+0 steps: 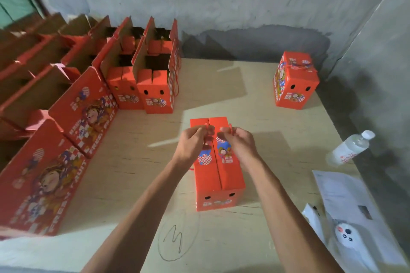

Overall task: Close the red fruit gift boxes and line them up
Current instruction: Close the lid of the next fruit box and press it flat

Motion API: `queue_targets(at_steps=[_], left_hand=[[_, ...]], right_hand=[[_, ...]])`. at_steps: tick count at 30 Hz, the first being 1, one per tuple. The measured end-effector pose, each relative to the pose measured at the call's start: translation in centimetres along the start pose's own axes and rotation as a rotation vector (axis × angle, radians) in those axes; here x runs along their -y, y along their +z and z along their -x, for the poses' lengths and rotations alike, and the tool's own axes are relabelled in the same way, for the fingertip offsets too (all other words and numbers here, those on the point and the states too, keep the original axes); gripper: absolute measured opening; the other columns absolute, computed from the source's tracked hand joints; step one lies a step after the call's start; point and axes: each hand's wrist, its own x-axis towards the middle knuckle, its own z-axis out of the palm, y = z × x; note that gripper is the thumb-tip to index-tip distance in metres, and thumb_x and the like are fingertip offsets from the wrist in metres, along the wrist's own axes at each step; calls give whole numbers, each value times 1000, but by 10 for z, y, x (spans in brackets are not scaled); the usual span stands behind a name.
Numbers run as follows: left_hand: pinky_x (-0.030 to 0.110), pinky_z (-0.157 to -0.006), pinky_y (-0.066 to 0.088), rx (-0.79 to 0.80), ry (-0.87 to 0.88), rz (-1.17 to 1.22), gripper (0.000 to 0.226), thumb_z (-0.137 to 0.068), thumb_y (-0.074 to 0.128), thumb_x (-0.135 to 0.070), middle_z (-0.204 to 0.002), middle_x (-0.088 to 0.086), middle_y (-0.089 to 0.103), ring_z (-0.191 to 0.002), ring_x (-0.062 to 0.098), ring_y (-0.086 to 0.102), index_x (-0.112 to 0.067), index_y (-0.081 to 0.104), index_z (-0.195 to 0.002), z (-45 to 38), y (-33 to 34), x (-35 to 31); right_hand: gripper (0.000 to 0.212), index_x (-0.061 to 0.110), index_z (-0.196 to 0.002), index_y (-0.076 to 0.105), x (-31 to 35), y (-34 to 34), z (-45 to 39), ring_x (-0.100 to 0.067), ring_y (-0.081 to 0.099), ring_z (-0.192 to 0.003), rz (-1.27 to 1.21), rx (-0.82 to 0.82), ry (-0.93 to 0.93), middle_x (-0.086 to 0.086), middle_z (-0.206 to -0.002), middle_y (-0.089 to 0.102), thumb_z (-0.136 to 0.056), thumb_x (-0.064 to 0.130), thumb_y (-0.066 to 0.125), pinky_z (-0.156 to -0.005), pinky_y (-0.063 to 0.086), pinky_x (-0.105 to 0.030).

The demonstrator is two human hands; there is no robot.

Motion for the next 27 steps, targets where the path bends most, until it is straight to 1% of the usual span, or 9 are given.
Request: queue_targets(at_steps=[3,8,10,12,15,18,21,23,27], left_hand=[[16,-66,51,-35,126,-158,38,-97,44,-2,-78,-8,75,-72,4,67,-16,77,-84,-9,5,-27],[26,-58,49,-54,356,-658,28,-82,53,3,-73,8,72,-65,18,64,-11,77,-79,-16,-4,-30],[28,-56,52,-64,291,-613,24,-77,61,-1,-67,4,72,-59,10,63,-16,79,-74,-17,-9,-33],[25,-57,55,-75,204,-528,10,-76,78,-13,-66,-4,73,-60,5,66,-21,81,-72,-20,-13,-36],[31,-66,61,-90,122,-409,16,-80,84,-29,-67,-1,74,-66,13,71,-18,79,-69,-23,-14,-43],[49,-83,61,-116,169,-253,17,-95,69,-24,-89,8,76,-83,21,73,-10,78,-95,-19,-6,-48],[28,-89,58,-140,338,-175,33,-101,63,-20,-116,1,69,-99,0,66,-10,62,-133,-12,6,-52],[18,-90,52,-101,391,-180,46,-100,64,-19,-132,4,61,-111,4,62,-10,51,-143,-12,14,-57],[41,-113,42,-30,320,-304,75,-91,76,-26,-154,4,44,-139,20,44,-17,36,-154,-32,32,-68]], right_hand=[[13,3,-102,75,29,16,6,-19,76,-92,-19,235,-71,-8,-96,79,-97,14,68,-82,59,-29],[15,1,-106,70,40,24,8,-30,71,-83,181,280,-116,-14,-87,73,-95,3,61,-84,59,-38],[6,7,-100,67,34,23,13,-25,63,-62,178,315,-104,-6,-65,65,-97,11,66,-67,52,-28],[14,11,-87,64,28,23,15,-18,50,-48,156,323,-54,1,-53,51,-97,19,67,-63,52,-30],[28,8,-71,59,35,26,9,-16,37,-40,105,271,-17,1,-47,40,-95,21,65,-57,53,-32],[30,10,-63,57,51,32,-3,-19,45,-38,96,121,13,-1,-47,42,-88,24,63,-55,54,-32],[36,15,-53,54,67,26,-18,-22,52,-39,94,5,-1,-5,-50,48,-87,22,63,-46,46,-25],[30,11,-57,62,82,16,-29,-24,56,-42,92,-25,-17,-10,-53,54,-85,22,62,-47,48,-28],[28,13,-58,59,123,-6,-50,-21,51,-44,183,-115,-67,-2,-46,54,-81,30,63,-55,45,-30]])
